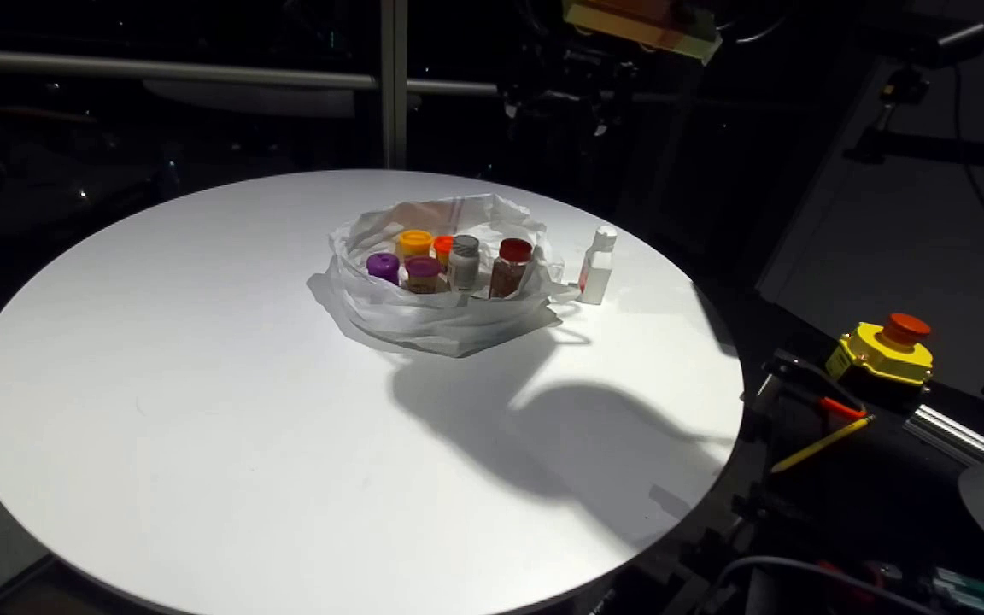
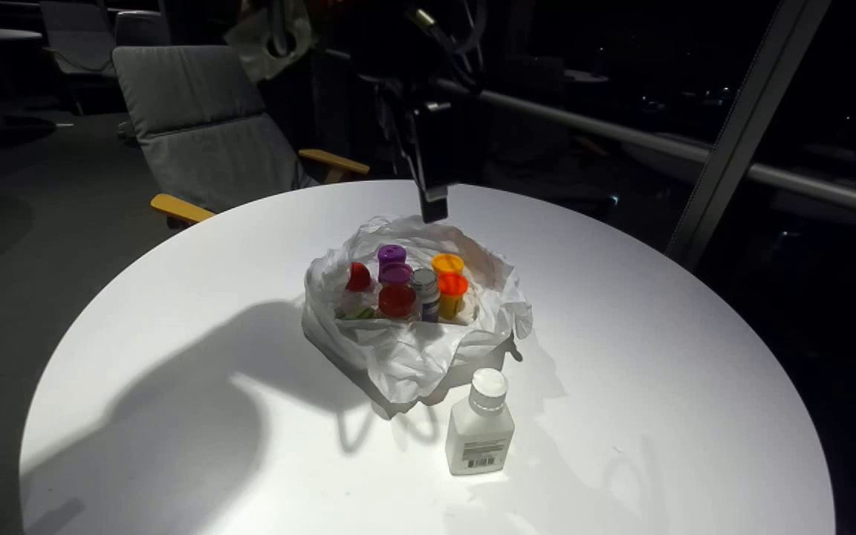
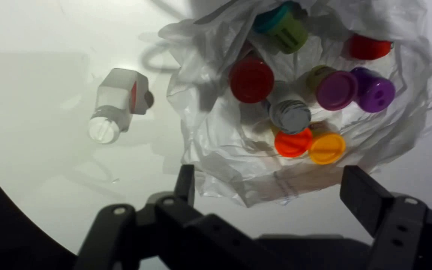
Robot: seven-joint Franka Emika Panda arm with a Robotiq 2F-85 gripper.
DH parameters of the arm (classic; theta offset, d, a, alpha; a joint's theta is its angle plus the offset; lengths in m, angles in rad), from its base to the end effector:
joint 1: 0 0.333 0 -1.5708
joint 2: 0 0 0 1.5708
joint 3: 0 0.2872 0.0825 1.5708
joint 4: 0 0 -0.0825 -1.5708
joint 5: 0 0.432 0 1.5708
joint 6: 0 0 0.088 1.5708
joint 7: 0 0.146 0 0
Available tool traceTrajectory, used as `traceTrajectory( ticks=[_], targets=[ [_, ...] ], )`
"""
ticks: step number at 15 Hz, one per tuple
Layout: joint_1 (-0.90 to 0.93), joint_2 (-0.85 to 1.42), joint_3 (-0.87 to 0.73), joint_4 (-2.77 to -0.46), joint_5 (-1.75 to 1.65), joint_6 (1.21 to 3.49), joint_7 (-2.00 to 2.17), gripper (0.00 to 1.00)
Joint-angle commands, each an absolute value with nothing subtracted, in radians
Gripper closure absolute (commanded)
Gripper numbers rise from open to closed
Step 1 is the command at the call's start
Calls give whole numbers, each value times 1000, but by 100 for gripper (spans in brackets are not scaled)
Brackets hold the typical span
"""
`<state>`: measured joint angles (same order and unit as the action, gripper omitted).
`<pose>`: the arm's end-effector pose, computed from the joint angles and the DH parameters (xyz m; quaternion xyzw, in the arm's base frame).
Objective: Remove the objects in the plastic and put them on the table
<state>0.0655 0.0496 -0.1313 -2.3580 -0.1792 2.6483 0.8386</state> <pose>0.5663 -0.0364 0.2296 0.9214 -0.3657 0.1314 0.0056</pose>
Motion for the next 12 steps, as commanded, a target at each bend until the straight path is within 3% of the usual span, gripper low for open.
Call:
traceTrajectory(
  ticks=[1, 6, 12],
  targets=[
    [62, 168, -69, -2225, -218, 2548, 787, 0],
    [84, 311, -82, -2128, -329, 2490, 704, 0],
    [49, 371, -52, -2117, -171, 2534, 458, 0]
  ],
)
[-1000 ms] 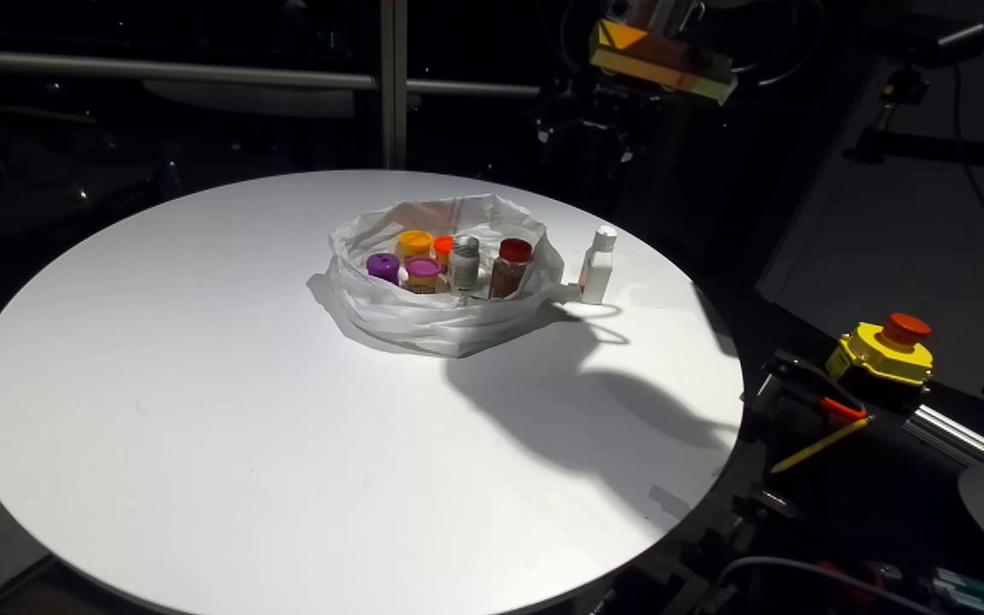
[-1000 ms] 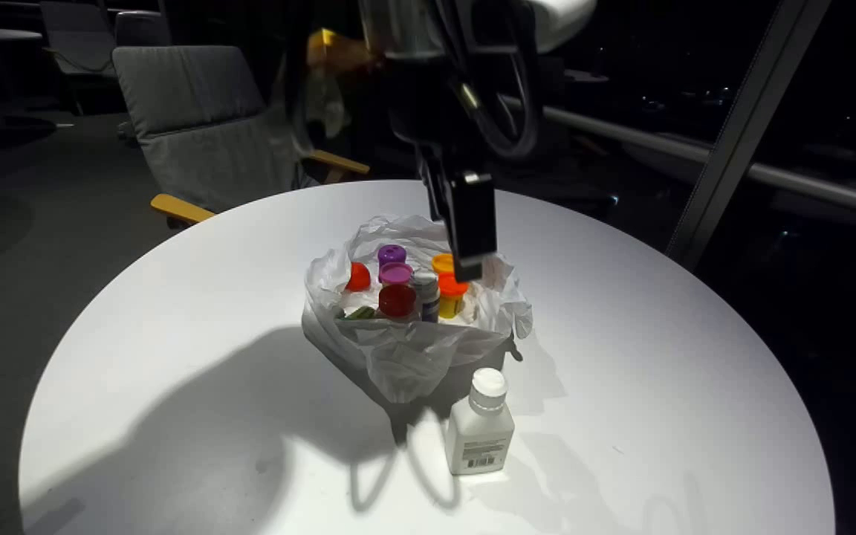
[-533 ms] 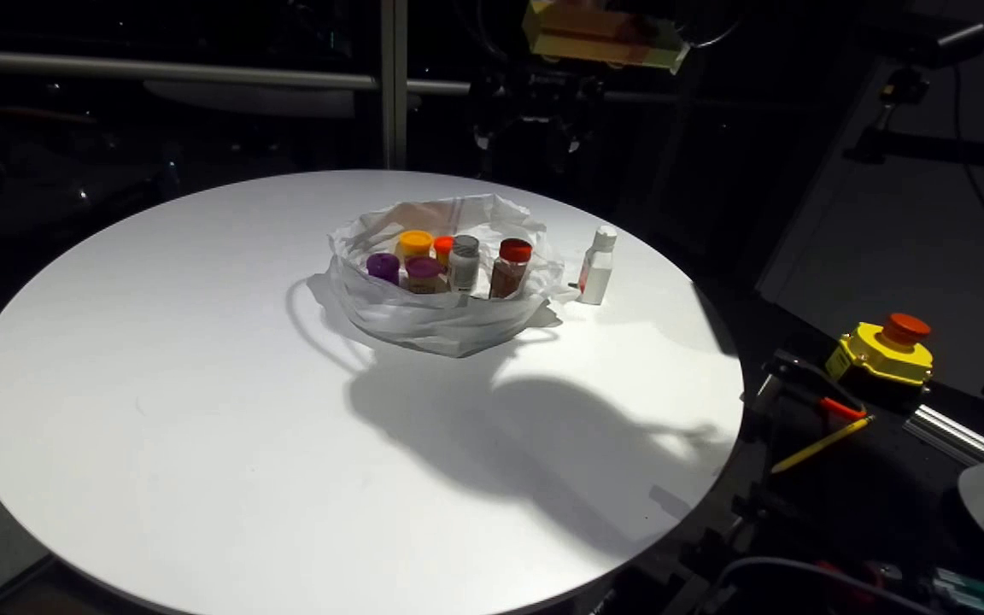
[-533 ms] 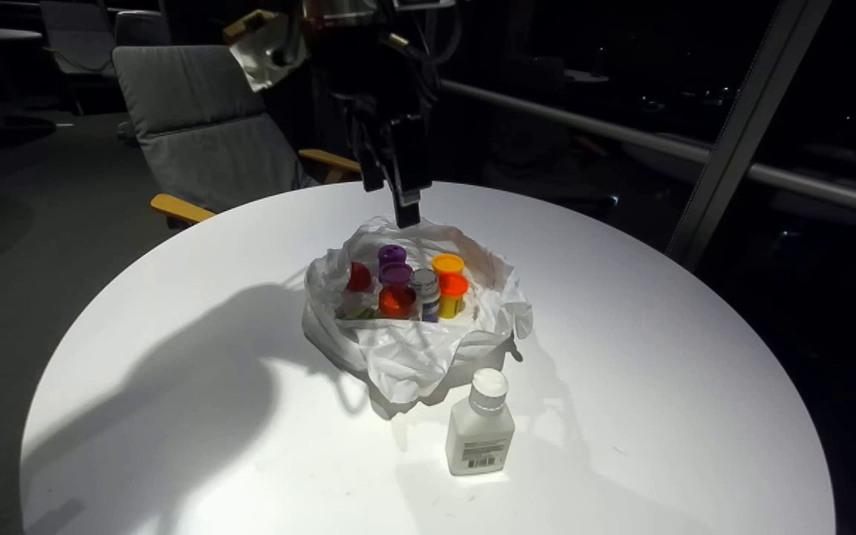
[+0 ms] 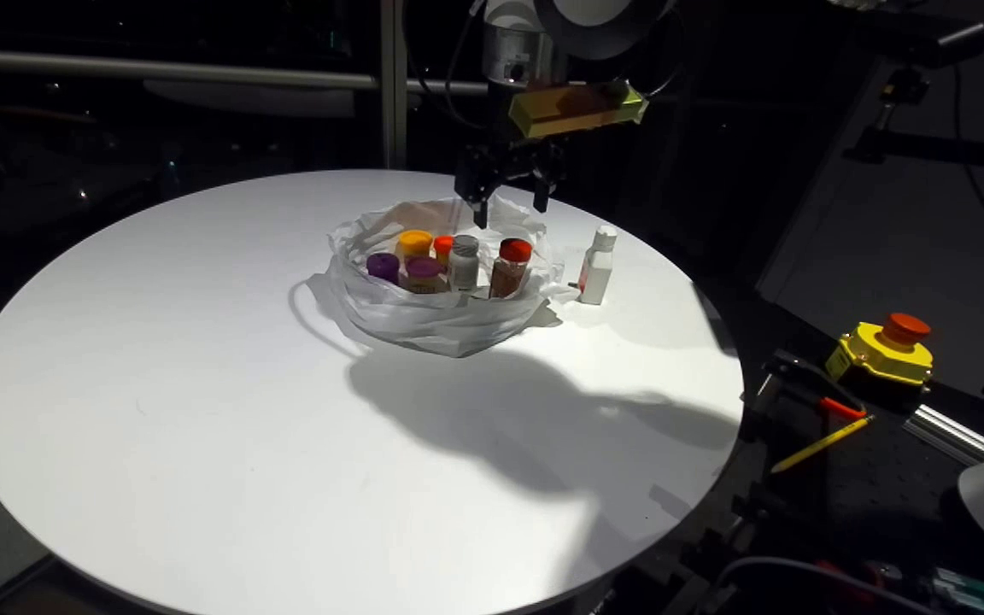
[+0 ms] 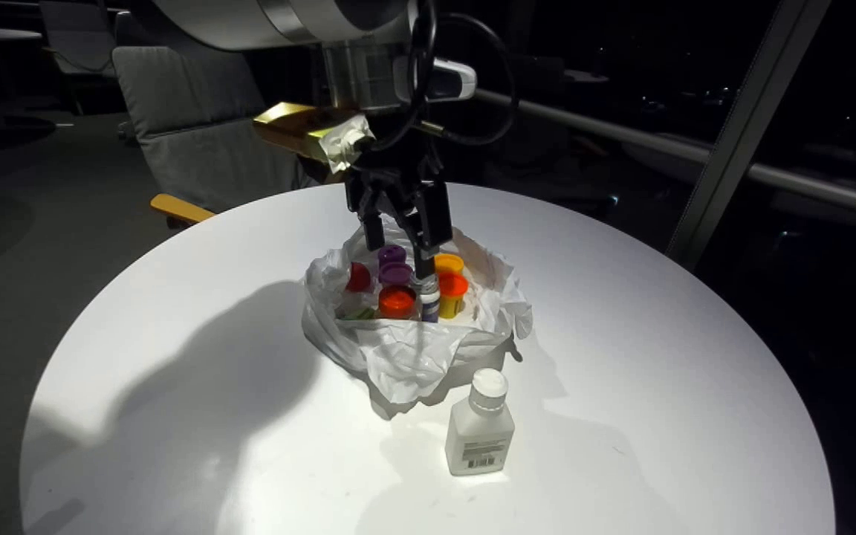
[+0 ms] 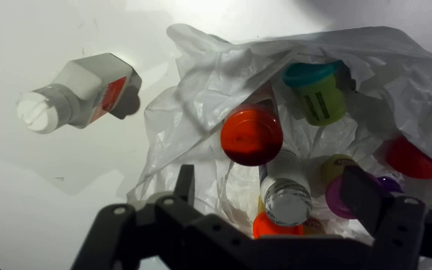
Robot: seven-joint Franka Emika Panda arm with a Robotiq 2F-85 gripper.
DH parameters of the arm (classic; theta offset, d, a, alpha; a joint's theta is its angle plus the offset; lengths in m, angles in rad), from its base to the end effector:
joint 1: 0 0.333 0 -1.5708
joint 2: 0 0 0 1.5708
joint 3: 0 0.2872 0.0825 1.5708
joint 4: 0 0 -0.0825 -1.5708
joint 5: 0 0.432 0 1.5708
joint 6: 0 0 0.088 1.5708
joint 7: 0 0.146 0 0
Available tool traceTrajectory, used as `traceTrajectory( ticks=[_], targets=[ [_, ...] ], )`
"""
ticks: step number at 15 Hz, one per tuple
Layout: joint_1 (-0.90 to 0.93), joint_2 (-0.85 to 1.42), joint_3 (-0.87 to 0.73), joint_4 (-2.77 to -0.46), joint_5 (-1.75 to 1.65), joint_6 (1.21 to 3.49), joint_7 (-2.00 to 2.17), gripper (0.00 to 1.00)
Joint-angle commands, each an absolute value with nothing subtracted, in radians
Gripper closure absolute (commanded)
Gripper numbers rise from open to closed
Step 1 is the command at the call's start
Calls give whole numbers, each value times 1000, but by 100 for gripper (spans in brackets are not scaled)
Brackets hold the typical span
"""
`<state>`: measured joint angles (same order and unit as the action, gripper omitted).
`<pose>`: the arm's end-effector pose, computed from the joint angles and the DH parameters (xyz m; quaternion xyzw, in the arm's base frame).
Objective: Remove the objects in the plastic and put them on the table
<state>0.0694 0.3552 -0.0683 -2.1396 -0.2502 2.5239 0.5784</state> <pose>0.5961 -0.0047 0.1360 0.9792 -0.1834 0.0377 0.0780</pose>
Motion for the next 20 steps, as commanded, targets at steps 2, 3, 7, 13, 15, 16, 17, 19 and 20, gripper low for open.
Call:
traceTrajectory(
  ticks=[2, 3, 7, 13, 15, 16, 17, 19, 20],
  targets=[
    [43, 377, -46, -2121, -112, 2519, 387, 0],
    [38, 378, -41, -2125, -86, 2523, 352, 0],
    [26, 409, -38, -2115, -21, 2537, 260, 0],
    [24, 445, -48, -2109, -21, 2543, 240, 0],
    [18, 455, -44, -2101, -13, 2564, 230, 0],
    [22, 458, -48, -2100, -19, 2588, 233, 11],
    [22, 459, -48, -2100, -18, 2600, 234, 19],
    [38, 458, -64, -2100, -37, 2604, 260, 42],
    [42, 458, -66, -2101, -40, 2591, 263, 49]
  ],
)
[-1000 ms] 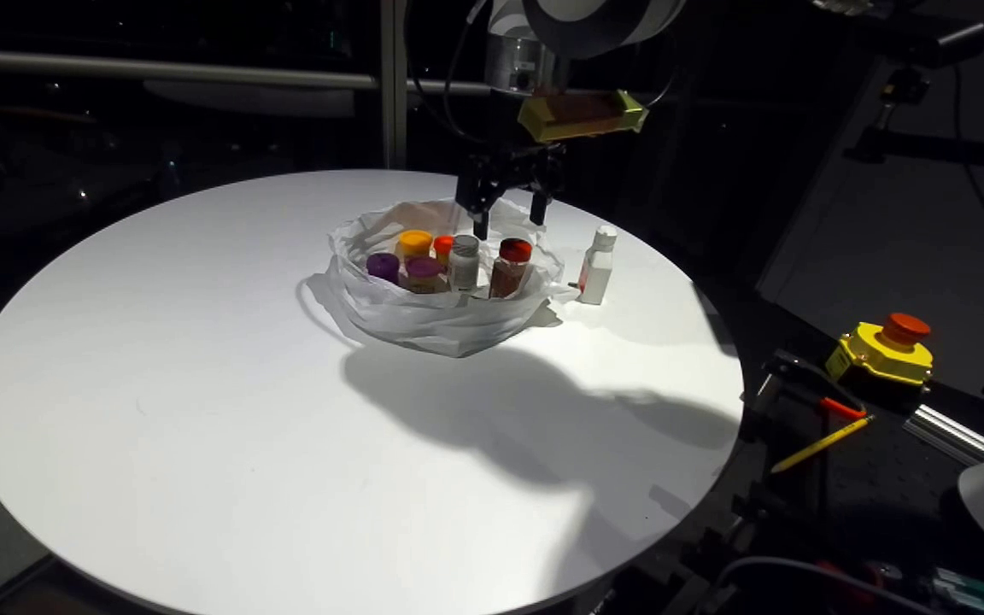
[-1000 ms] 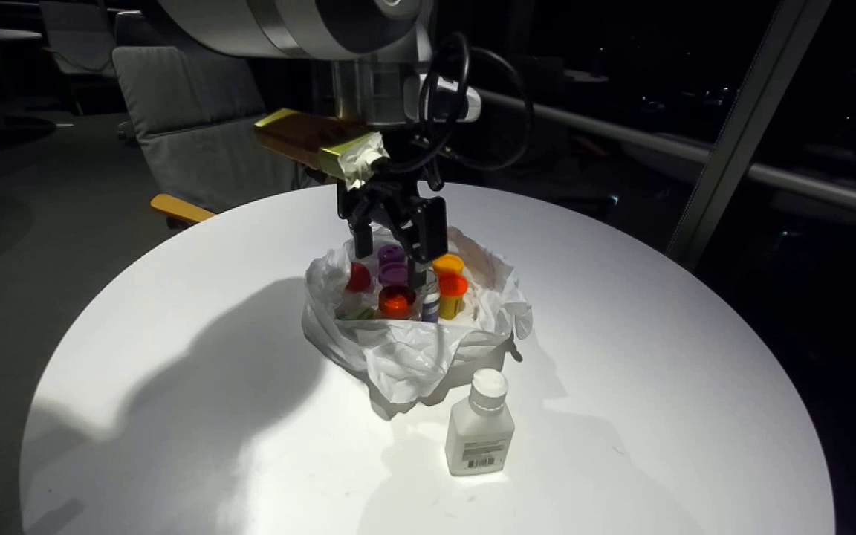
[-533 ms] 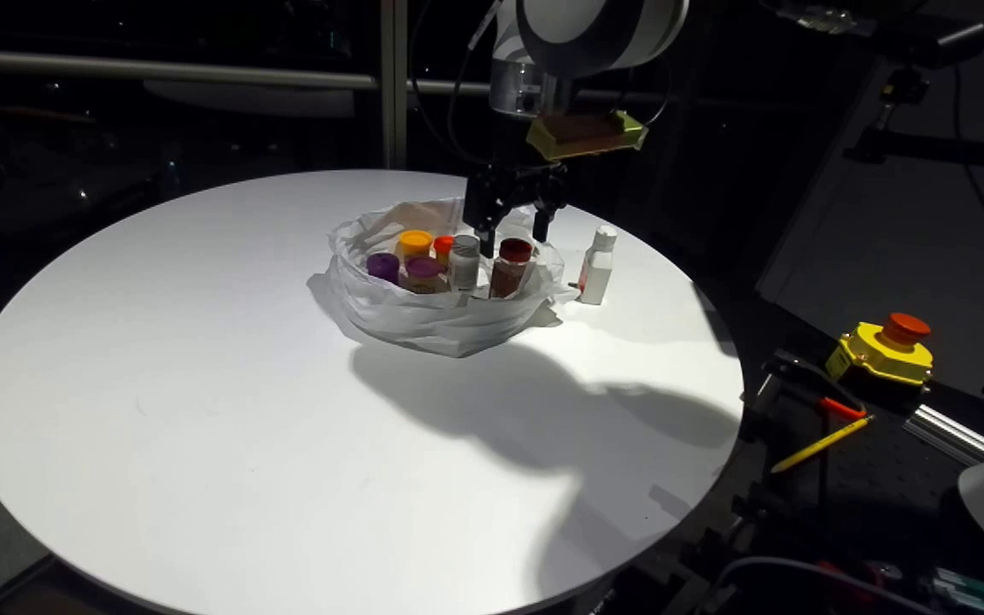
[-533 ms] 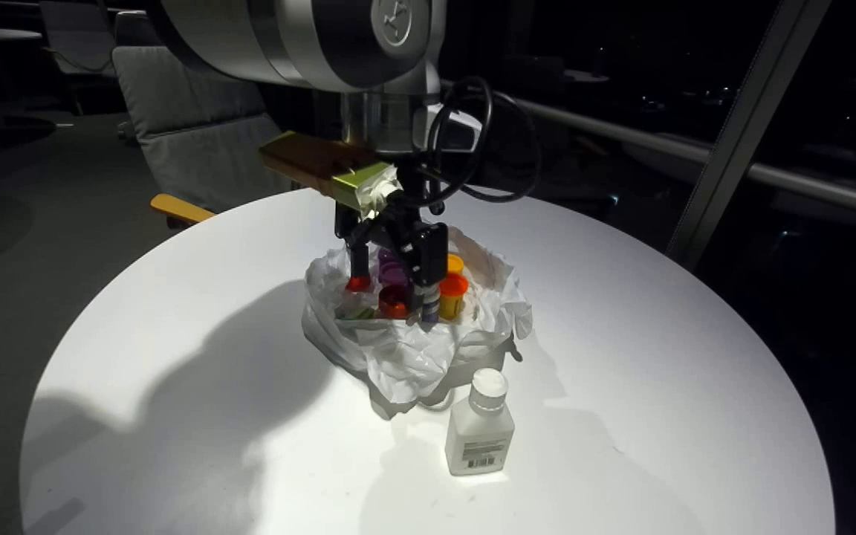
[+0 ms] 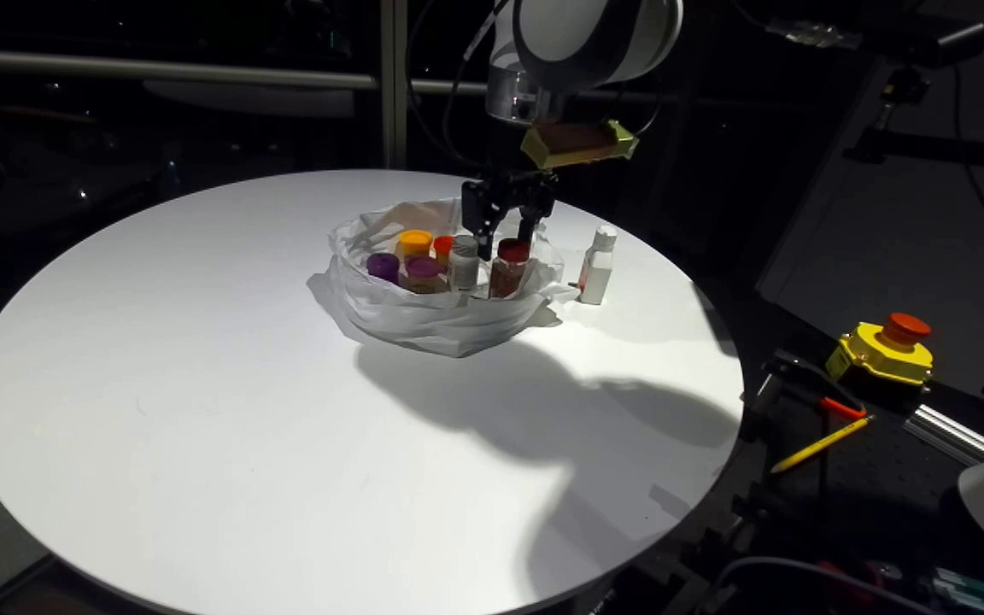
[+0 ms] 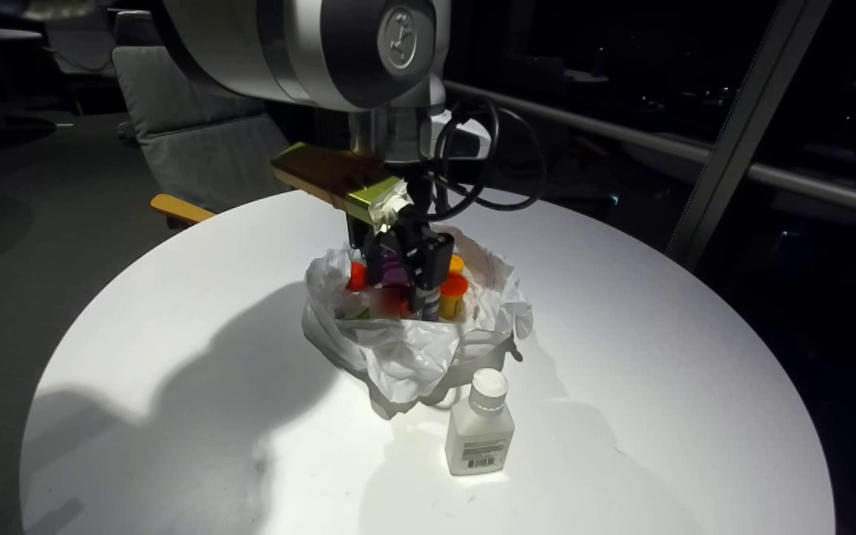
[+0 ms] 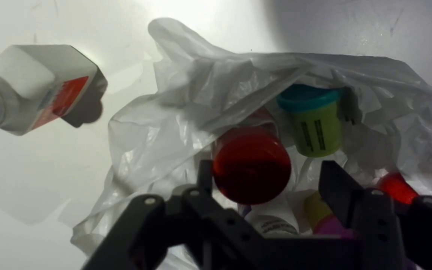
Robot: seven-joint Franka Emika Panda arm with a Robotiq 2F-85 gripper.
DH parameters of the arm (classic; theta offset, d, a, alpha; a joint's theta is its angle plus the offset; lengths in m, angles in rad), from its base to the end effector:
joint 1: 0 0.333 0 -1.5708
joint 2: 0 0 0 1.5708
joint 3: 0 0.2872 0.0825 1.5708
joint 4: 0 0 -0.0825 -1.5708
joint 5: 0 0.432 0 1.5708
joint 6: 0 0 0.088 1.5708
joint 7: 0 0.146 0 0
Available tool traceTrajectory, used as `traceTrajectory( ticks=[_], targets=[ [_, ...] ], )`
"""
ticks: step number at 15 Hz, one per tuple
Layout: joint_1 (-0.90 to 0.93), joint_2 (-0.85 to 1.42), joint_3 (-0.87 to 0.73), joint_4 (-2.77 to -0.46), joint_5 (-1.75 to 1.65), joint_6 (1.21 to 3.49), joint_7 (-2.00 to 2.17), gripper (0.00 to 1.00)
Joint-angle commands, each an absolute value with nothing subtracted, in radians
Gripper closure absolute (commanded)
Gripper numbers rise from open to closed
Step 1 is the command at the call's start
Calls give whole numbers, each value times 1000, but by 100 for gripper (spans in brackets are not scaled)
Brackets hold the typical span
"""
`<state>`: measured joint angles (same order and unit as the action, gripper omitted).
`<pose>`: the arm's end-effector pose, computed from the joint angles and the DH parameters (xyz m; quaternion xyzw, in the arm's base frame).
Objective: Remove the objects in the plastic and put them on the table
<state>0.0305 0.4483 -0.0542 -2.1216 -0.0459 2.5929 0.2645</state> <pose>0.5932 -0.0166 0.0939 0.9922 -0.1215 0.0144 0.0223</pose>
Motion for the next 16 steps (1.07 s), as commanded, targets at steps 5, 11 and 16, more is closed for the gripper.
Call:
traceTrajectory(
  ticks=[5, 11, 16],
  targets=[
    [71, 446, -94, -2119, -69, 2574, 309, 76],
    [132, 291, -86, -2198, -72, 2583, 387, 76],
    [128, 57, 3, -2344, 70, 2573, 422, 76]
  ],
)
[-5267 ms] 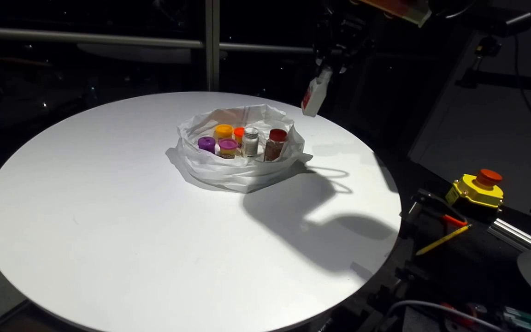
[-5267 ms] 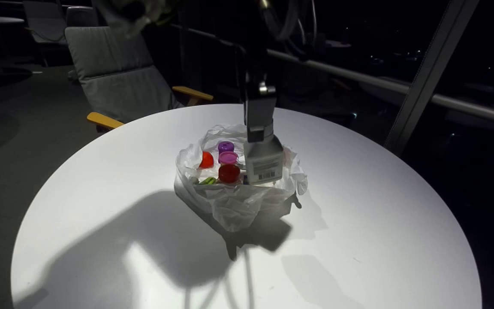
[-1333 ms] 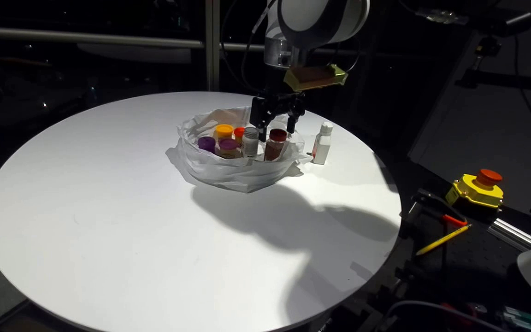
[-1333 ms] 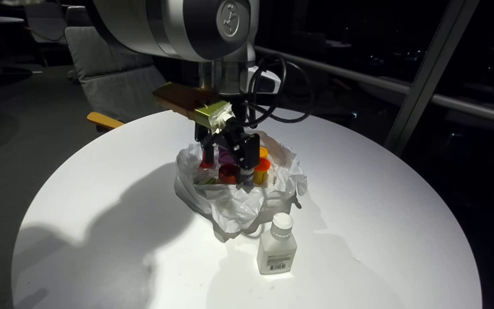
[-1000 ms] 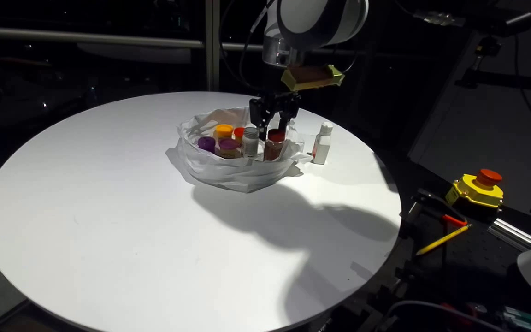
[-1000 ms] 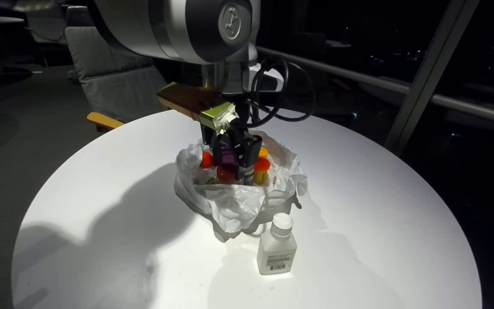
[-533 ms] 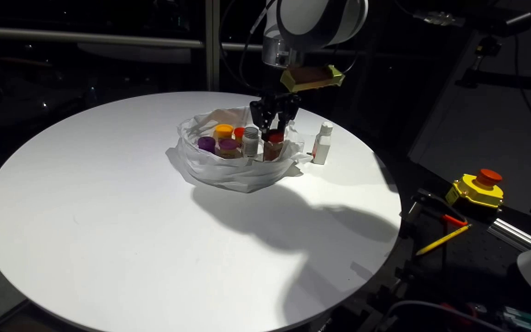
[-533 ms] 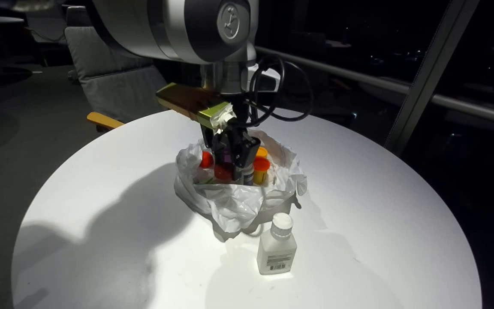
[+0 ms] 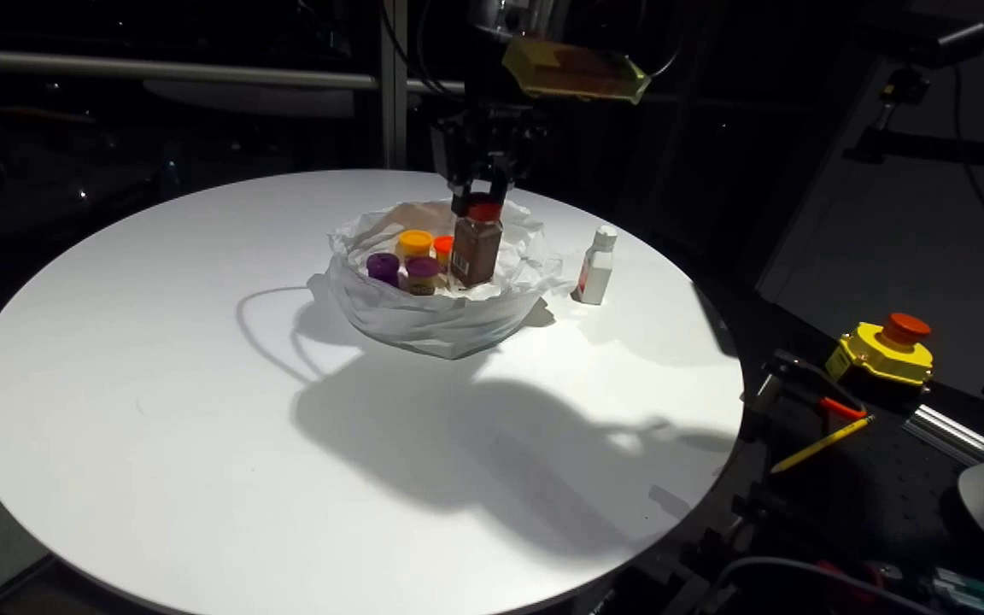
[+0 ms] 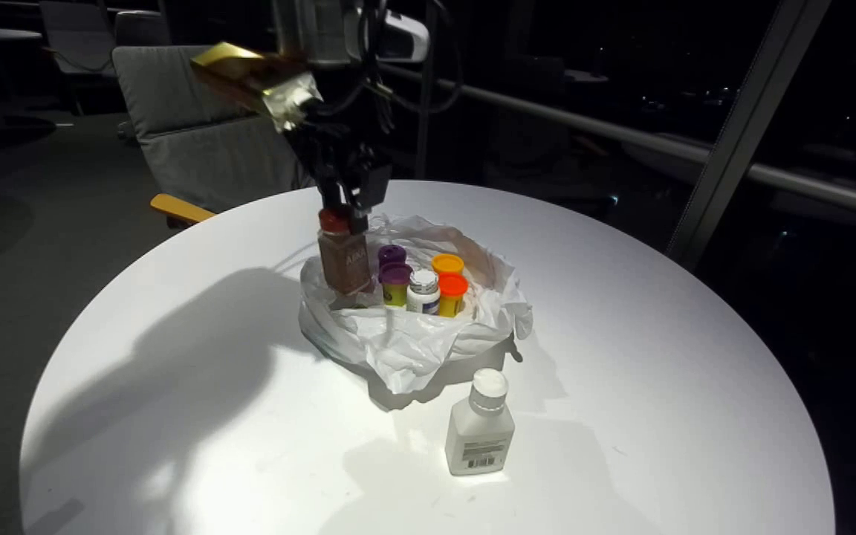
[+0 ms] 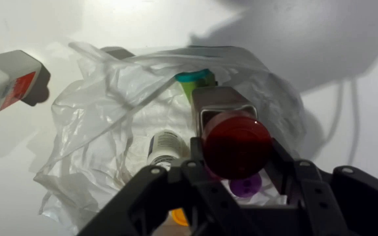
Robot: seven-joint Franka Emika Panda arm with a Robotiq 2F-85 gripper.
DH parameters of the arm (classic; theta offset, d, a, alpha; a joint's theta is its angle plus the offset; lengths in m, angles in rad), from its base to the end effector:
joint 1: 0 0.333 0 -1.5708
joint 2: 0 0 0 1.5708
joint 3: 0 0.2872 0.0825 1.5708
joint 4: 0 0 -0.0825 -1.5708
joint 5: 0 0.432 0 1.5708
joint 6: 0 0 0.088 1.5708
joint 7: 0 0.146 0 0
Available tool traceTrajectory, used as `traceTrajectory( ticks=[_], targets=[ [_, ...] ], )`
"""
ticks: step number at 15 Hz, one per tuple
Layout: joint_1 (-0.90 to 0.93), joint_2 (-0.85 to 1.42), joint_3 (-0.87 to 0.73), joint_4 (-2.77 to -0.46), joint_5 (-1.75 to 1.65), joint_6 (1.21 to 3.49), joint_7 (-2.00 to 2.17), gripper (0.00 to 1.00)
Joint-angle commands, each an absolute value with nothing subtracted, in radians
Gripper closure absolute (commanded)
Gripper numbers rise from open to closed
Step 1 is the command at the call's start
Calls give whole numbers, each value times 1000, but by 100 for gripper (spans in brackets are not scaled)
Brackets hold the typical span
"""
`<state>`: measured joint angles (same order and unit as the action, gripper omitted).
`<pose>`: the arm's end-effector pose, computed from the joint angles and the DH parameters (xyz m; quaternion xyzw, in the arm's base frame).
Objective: Remove the objects in the plastic and put them on the table
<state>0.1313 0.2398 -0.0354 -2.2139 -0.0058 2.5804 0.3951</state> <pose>0.5895 0.0560 0.1774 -0.9873 0.1457 -0.0629 0.0097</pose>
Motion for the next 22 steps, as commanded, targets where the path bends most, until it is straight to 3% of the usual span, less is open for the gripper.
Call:
traceTrajectory(
  ticks=[1, 5, 11, 17, 22],
  targets=[
    [125, 9, 13, -2383, 97, 2589, 441, 76],
    [99, -122, 23, -2503, 166, 2597, 464, 76],
    [58, -20, 11, -2543, 326, 2622, 421, 76],
    [44, 162, -62, -2522, -14, 2761, 726, 76],
    [97, 219, -146, -2485, -195, 2702, 896, 76]
  ],
)
